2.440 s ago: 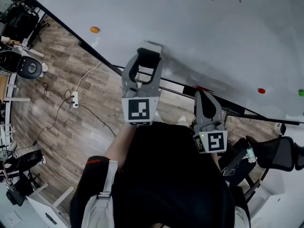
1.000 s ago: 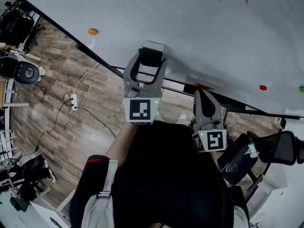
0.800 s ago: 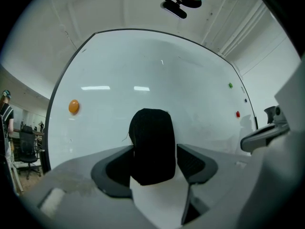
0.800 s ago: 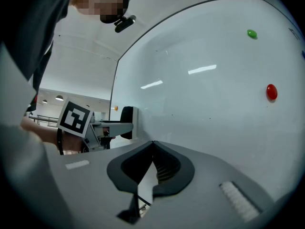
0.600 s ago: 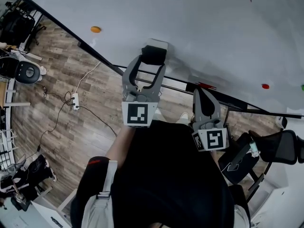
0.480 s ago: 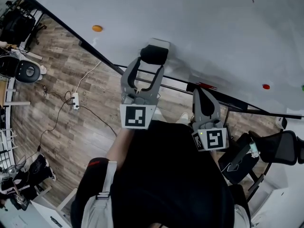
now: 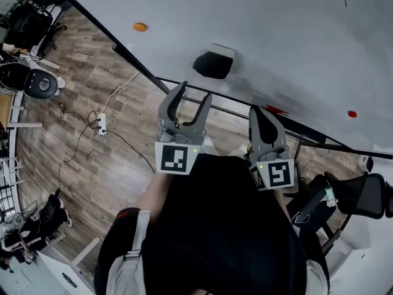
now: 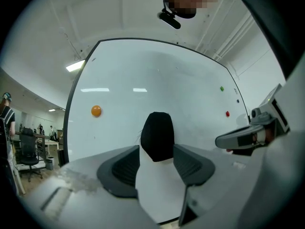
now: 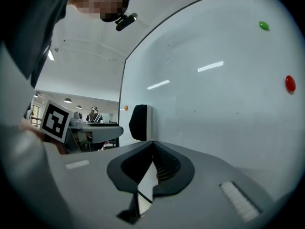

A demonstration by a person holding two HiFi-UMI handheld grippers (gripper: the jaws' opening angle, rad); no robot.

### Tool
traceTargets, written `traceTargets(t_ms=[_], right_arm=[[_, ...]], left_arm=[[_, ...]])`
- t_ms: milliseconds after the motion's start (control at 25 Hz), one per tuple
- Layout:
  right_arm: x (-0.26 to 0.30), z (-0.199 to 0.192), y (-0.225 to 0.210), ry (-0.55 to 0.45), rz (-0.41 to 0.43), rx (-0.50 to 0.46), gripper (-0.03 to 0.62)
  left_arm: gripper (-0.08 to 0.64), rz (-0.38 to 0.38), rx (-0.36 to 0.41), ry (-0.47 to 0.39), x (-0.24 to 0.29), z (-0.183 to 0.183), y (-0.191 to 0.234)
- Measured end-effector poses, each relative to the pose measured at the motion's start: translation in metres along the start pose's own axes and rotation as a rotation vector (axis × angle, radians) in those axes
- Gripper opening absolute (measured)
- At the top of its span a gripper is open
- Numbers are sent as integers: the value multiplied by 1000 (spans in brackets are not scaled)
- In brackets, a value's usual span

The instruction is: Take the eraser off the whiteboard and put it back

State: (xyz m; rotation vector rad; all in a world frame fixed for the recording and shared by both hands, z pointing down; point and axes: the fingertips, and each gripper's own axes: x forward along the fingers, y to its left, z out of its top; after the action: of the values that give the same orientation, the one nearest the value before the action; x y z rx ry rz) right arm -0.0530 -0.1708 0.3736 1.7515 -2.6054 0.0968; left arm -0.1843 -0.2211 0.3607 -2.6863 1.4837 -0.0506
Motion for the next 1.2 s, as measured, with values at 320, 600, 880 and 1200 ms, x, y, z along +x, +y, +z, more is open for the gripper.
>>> traceTargets(t_ms=[320, 600, 880, 1200], right_arm=[[16, 2, 15, -2, 51, -14, 2], [25, 6, 22, -9, 65, -18, 2], [31, 7, 31, -11, 85, -19, 2], [33, 5, 42, 1, 110, -27, 2]], left_arm=[[33, -22, 60, -36, -21, 3, 3], [3, -31, 47, -36, -27, 1, 9], [3, -94, 81, -50, -26, -2, 0], [3, -130, 110, -68, -22, -3, -11]])
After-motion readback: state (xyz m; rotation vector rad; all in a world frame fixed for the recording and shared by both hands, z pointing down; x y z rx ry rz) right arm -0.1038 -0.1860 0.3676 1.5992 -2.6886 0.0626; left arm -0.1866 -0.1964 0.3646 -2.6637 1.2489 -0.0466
